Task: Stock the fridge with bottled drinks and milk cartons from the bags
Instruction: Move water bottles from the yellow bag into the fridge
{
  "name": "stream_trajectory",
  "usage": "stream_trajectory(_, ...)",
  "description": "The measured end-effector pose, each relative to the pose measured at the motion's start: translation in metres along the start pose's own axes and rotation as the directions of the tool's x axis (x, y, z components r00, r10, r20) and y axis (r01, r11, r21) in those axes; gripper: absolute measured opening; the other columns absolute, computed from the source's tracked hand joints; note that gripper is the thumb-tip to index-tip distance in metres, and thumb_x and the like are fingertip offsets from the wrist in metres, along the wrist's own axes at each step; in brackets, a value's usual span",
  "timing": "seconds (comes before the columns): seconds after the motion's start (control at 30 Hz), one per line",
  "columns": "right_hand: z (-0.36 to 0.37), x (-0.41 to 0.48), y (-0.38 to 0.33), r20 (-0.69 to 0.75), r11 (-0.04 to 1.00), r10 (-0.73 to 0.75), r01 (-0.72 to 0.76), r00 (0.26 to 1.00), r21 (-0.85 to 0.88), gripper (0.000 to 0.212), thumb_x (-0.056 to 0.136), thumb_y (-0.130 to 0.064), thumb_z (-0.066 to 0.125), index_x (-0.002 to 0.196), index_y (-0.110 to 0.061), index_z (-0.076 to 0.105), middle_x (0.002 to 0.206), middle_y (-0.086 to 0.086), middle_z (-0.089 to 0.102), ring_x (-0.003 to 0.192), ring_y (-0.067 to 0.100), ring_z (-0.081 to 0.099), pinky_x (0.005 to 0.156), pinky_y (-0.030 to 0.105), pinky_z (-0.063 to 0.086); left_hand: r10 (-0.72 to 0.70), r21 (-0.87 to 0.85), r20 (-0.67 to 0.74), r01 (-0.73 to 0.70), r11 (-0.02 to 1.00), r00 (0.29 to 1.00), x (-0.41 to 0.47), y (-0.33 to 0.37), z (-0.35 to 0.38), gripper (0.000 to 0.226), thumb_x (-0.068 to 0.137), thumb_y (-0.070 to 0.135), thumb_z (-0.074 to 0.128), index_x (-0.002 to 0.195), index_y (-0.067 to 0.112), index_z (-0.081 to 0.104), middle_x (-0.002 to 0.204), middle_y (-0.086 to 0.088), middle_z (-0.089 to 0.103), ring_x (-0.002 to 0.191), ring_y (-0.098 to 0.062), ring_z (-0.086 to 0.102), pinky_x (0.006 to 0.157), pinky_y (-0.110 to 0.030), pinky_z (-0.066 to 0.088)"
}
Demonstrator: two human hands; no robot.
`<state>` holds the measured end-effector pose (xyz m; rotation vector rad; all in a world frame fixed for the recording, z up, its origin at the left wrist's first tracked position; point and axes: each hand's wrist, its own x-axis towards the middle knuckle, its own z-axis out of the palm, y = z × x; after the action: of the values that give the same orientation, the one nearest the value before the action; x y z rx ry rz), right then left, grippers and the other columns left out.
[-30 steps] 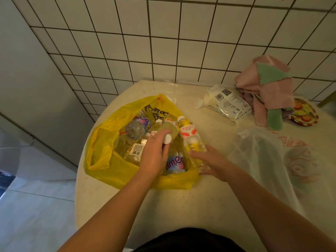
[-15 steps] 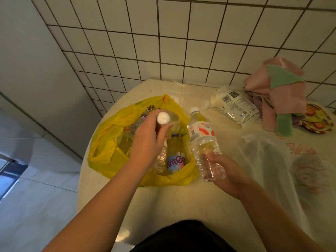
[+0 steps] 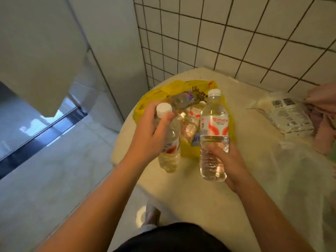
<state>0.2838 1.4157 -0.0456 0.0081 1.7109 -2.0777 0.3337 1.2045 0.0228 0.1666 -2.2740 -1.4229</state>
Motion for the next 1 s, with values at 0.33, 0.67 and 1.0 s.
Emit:
stream_trajectory(0.33, 0.123, -0.019, 0.029, 0.191, 0.996, 0.085, -0.084, 0.978, -0.015, 0.096, 0.044, -0.068, 0.086, 0.124, -0.02, 0.061, 0.112, 0.016, 0.07, 0.093, 0.033, 0.069, 0.086, 0.051, 0.055, -0.149, 0.008, -0.216, 0.154, 0.988, 0.965, -0.083, -0.035, -0.102, 0.029, 0.093, 0.05, 0.043, 0.103, 0.026, 0.054, 0.093, 0.008, 0.068, 0.089, -0.007, 0.065, 0.075, -0.021, 0.052)
stream_trajectory(0.67, 0.346, -0.036, 0.077, 0.46, 0.987, -0.009, 0.081, 0.888, -0.137, 0.091, 0.053, -0.067, 0.082, 0.122, -0.013, 0.058, 0.108, 0.013, 0.07, 0.098, 0.033, 0.068, 0.086, 0.048, 0.055, -0.186, 0.022, -0.458, 0.22, 0.975, 0.869, -0.142, -0.098, -0.301, 0.025, 0.098, 0.044, 0.045, 0.104, 0.022, 0.055, 0.091, 0.009, 0.068, 0.091, -0.01, 0.066, 0.081, -0.027, 0.053)
stream_trajectory(1.0, 0.538, -0.039, 0.129, 0.596, 0.959, 0.008, 0.162, 0.803, -0.231, 0.06, 0.066, -0.051, 0.072, 0.114, -0.017, 0.061, 0.101, 0.006, 0.072, 0.094, 0.024, 0.07, 0.08, 0.035, 0.058, -0.144, 0.056, -0.687, 0.249, 0.967, 0.712, -0.181, -0.157, -0.476, 0.031, 0.098, 0.04, 0.045, 0.104, 0.011, 0.056, 0.091, 0.014, 0.066, 0.091, -0.004, 0.063, 0.08, -0.009, 0.042)
